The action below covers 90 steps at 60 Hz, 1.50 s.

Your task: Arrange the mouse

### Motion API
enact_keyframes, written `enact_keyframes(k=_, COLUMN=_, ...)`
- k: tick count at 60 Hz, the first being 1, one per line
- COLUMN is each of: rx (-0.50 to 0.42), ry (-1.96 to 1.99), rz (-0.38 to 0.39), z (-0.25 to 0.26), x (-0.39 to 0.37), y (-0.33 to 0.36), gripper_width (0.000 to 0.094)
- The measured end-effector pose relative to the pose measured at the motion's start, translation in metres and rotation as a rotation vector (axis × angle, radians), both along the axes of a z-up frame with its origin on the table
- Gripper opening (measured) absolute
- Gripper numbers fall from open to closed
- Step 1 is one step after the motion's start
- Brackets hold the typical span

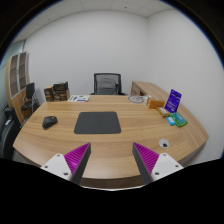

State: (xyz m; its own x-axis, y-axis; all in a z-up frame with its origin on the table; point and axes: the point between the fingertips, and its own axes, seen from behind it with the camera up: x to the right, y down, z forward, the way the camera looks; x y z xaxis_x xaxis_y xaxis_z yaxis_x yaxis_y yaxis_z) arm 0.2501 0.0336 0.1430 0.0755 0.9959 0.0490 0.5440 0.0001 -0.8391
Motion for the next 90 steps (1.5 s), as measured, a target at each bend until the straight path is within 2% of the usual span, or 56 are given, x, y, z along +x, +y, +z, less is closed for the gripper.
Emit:
enact_keyframes(k=13, rx=-0.018, ry=-0.014, rz=0.036, z=-0.007, x=-0.015, y=-0.058, gripper_width=0.0861)
enact_keyframes(k=43, rx=-0.076, ry=-0.098, rz=0.126, z=-0.051, x=-0.072, y=-0.248, gripper_width=0.0861)
enact_keyframes(k=57, rx=-0.078, ry=-0.110, rz=0.157, z=-0.066, x=-0.109, y=-0.317, gripper_width=0.0861)
enact_keyframes(k=74, rx=-0.103, ry=-0.146, rz=0.149, z=-0.091, x=-0.144, y=-0.369, gripper_width=0.0863)
enact_keyframes(k=90, rx=-0.093, ry=-0.171, rz=0.143, z=-0.115, x=-0.181, y=-0.390, gripper_width=0.0863)
